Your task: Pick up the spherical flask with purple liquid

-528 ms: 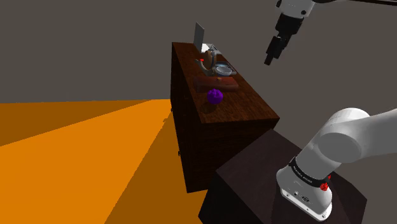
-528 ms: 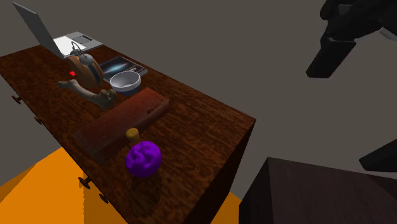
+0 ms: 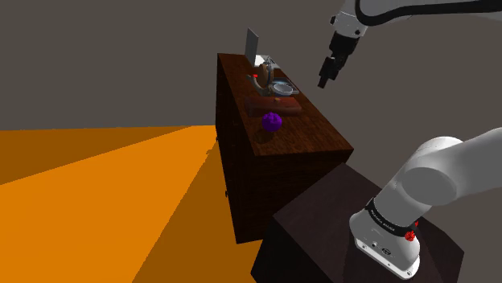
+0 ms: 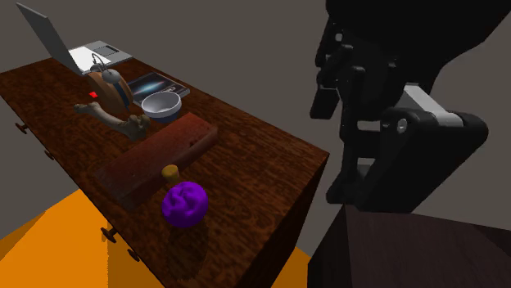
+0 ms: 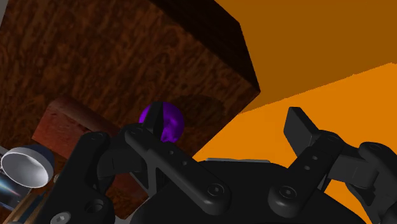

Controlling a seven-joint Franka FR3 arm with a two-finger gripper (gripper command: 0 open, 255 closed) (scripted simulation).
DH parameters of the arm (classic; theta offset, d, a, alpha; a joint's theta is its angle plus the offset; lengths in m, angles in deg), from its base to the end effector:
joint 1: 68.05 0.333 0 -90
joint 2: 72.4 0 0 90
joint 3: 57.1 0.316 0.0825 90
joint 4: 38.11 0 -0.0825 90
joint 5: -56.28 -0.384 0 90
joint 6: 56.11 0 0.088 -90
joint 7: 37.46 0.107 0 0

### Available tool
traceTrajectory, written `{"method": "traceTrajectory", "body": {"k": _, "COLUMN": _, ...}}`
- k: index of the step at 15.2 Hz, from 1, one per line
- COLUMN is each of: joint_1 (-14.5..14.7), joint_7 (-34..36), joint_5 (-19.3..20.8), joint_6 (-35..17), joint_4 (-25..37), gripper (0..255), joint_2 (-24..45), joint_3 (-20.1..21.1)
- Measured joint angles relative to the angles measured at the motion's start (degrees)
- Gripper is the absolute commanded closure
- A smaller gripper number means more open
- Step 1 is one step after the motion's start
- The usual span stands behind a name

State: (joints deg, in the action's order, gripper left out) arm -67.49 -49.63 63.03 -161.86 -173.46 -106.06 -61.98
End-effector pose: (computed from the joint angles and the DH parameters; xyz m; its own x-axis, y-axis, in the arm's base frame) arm 0.3802 -0.0426 0.5435 0.9825 0.1786 0.0528 0.1740 -0.9814 0.0811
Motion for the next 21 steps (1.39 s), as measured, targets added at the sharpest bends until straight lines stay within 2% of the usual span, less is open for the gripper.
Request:
{"method": "traceTrajectory", "body": {"k": 7, "joint_1": -0.3, "joint_7": -2.6, "joint_5": 0.3, "joint_6": -11.4, "joint_4": 3.5, "gripper": 0, "joint_2": 13.9, "joint_3": -2.7}}
{"method": "traceTrajectory", "body": {"k": 12, "joint_1": -0.3, "joint_7": -4.6, "joint_5": -0.6, "joint_6": -17.5, "joint_4": 8.2, "gripper": 0, "joint_2": 24.0, "joint_3": -4.1}}
{"method": "traceTrajectory", "body": {"k": 21, "joint_1": -1.5, "joint_7": -9.4, "joint_5": -4.5, "joint_6": -24.8, "joint_4": 21.7, "gripper": 0, "joint_2": 43.9, "joint_3": -5.4}}
